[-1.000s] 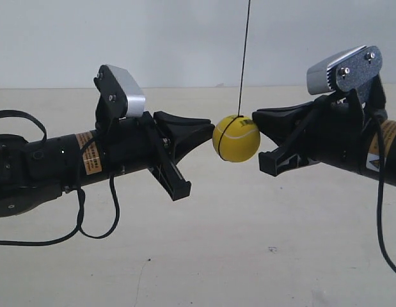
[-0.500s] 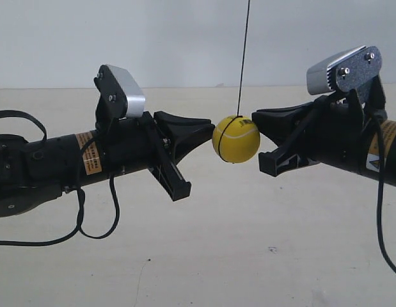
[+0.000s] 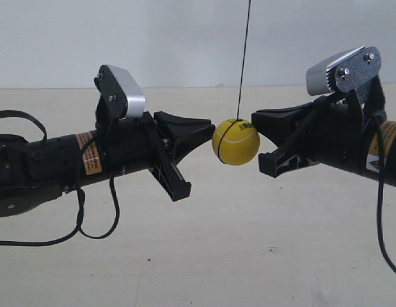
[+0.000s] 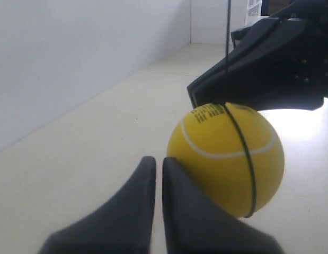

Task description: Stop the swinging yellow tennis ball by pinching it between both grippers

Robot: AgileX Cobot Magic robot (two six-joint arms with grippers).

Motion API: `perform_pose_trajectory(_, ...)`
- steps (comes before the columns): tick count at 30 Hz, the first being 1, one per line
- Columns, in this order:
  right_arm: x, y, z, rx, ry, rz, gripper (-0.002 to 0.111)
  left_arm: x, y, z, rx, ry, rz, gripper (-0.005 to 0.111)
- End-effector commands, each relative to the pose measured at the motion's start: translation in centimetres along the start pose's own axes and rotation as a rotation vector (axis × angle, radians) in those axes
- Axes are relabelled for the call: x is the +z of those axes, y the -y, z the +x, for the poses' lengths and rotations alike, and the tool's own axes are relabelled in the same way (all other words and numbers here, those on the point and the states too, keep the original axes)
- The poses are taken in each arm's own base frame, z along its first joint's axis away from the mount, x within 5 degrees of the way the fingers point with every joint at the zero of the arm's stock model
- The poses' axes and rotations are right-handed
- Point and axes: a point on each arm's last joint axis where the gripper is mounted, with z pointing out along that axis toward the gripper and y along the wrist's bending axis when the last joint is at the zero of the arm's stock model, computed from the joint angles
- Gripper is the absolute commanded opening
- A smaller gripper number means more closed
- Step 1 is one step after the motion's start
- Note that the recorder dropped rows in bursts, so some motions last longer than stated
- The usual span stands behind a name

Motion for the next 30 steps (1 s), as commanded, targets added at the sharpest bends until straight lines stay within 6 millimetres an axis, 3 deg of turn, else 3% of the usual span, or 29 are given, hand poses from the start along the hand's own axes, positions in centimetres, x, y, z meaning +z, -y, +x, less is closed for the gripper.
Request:
perform_pose_trajectory(1, 0.0, 0.0, -0.2, 0.000, 0.007, -0.004, 0.000, 0.1, 0.1, -0.1, -0.007, 0.011, 0.006, 0.005)
perform_pose_trajectory(11, 0.0, 0.1, -0.1, -0.027, -0.001, 0.009, 0.000, -0.1, -0.1, -0.3, 0.005, -0.020, -0.018, 0.005)
perform_pose_trajectory(16, -0.6, 0.9, -0.5, -0.025, -0.012, 0.122, 0.000, -0.5, -0.4, -0.8, 0.034, -0.084, -0.060, 0.005)
perform_pose_trajectory(25, -2.8, 0.8, -2.3, -0.036, -0.004, 0.204, 0.000, -2.2, -0.8, -3.7, 0.022, -0.061, -0.168, 0.005)
perform_pose_trajectory(30, -4.1, 0.6, -3.2, -0.036, 0.008, 0.238, 0.000, -4.4, 0.0, -5.5, 0.023, -0.009, -0.200, 0.005)
